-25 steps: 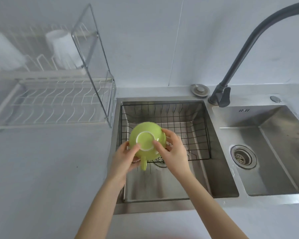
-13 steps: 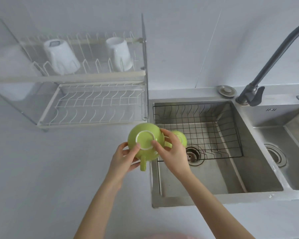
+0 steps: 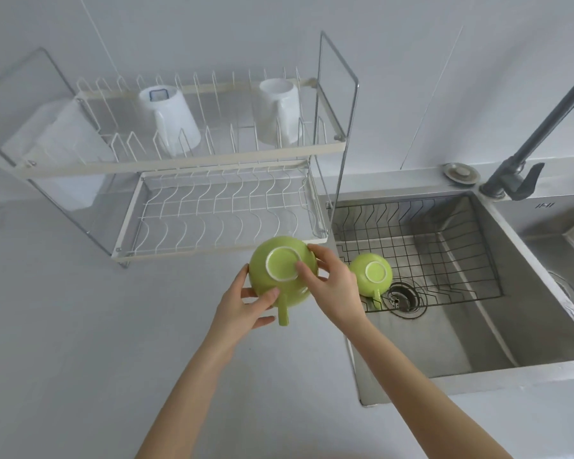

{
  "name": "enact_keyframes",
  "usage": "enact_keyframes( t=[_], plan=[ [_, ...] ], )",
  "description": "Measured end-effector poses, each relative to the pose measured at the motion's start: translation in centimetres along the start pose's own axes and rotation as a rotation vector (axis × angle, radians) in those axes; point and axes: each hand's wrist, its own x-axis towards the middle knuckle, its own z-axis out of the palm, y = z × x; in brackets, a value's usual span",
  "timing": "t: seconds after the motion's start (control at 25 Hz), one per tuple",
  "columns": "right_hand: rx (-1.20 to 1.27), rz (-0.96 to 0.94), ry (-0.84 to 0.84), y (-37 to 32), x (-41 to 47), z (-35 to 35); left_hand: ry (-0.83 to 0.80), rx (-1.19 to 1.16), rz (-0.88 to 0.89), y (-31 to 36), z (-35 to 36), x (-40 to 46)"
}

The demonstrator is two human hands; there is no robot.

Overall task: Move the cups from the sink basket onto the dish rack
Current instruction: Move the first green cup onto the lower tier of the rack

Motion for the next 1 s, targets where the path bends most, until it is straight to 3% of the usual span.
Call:
enact_keyframes(
  t=[0.68,0.88,1.0],
  plan=[
    [-0.305,0.062,-0.205,-2.5,9.9,3.3,0.108,0.419,-0.034,4.0,-1.2,9.4],
    [-0.325,0.060,-0.211,-2.5,10.6,3.4,0.096,0.789,-0.034,4.2,-1.7,10.6],
    [-0.351,0.024,-0.221,-2.4,10.5,3.2,0.130,0.868,-0.012,4.2,-2.0,11.1]
  ],
)
